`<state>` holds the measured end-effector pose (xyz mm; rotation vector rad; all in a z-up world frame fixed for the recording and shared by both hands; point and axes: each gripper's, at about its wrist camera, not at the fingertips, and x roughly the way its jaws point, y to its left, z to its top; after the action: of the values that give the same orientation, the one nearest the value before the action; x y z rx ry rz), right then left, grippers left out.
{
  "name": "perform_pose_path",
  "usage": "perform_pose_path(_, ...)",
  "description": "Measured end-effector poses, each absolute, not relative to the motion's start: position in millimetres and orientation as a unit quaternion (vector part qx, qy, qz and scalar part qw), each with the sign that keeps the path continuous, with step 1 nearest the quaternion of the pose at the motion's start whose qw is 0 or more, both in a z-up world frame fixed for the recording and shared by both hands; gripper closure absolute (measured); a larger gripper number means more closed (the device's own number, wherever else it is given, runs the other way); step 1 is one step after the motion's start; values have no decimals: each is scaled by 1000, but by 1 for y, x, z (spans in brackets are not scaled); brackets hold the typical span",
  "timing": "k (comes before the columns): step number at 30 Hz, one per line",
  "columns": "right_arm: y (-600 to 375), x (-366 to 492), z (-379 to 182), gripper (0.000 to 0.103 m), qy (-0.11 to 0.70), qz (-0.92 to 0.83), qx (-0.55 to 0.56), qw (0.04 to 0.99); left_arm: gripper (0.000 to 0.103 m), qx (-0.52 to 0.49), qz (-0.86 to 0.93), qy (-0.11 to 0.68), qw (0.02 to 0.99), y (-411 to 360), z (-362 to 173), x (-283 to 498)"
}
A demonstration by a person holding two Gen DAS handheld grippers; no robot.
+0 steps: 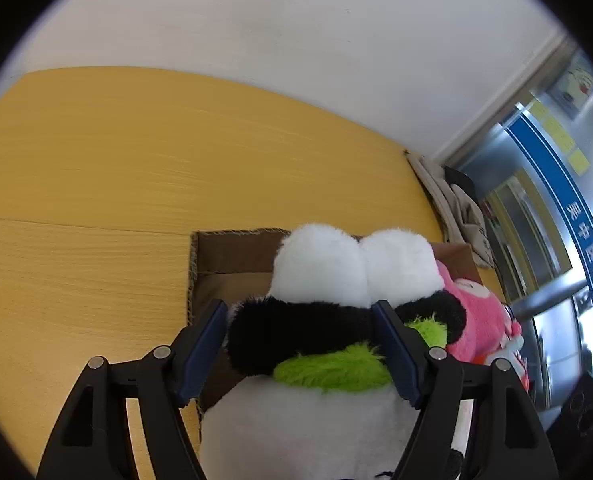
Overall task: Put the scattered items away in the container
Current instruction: 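Lower the panda into the box beside the pink bear and open both grippers, then withdraw both grippers and move them toward the clear phone case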
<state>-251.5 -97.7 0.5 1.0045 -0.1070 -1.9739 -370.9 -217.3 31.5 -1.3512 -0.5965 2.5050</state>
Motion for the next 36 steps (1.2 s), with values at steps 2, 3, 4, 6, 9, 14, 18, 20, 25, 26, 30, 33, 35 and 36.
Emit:
perform_pose_path(2, -92, -238, 11, 21, -34, -802, 402, 440, 31, -450, 861, -208, 116, -219, 41, -368)
perform_pose_path(3, -92, -235, 13, 20, -30, -803, 399, 442, 31, -442, 866, -205, 117, -219, 46, -365)
perform_pose_path(4, -88, -230, 16, 19, -29, -802, 396, 446, 31, -432, 872, -199, 118, -218, 53, -361)
perform_pose_path(6, -82, -223, 22, 18, -30, -800, 391, 454, 31, -419, 884, -175, 107, -214, 68, -350)
perform_pose_path(9, -75, -217, 30, 16, -36, -800, 384, 459, 31, -413, 892, -148, 108, -204, 87, -333)
perform_pose_path(14, -54, -212, 41, 10, -49, -801, 377, 463, 31, -386, 904, -144, 117, -205, 114, -291)
perform_pose_path(18, -21, -197, 49, 8, -64, -801, 371, 465, 31, -357, 915, -145, 122, -188, 135, -246)
perform_pose_path(20, 4, -195, 55, 6, -71, -804, 365, 464, 31, -346, 917, -151, 131, -183, 142, -218)
perform_pose_path(25, 46, -172, 70, 5, -84, -812, 353, 457, 31, -329, 924, -145, 129, -162, 149, -163)
perform_pose_path(26, 51, -169, 72, 5, -86, -813, 351, 457, 31, -329, 925, -141, 127, -157, 149, -154)
perform_pose_path(30, 71, -143, 82, 4, -75, -816, 339, 462, 31, -312, 935, -129, 111, -139, 152, -109)
perform_pose_path(33, 83, -119, 92, 0, -50, -824, 318, 467, 25, -293, 945, -107, 100, -117, 153, -76)
perform_pose_path(35, 93, -103, 95, 0, -27, -834, 296, 465, 24, -285, 949, -93, 91, -105, 150, -56)
perform_pose_path(36, 98, -94, 96, 0, -18, -840, 284, 462, 24, -287, 950, -88, 86, -96, 147, -47)
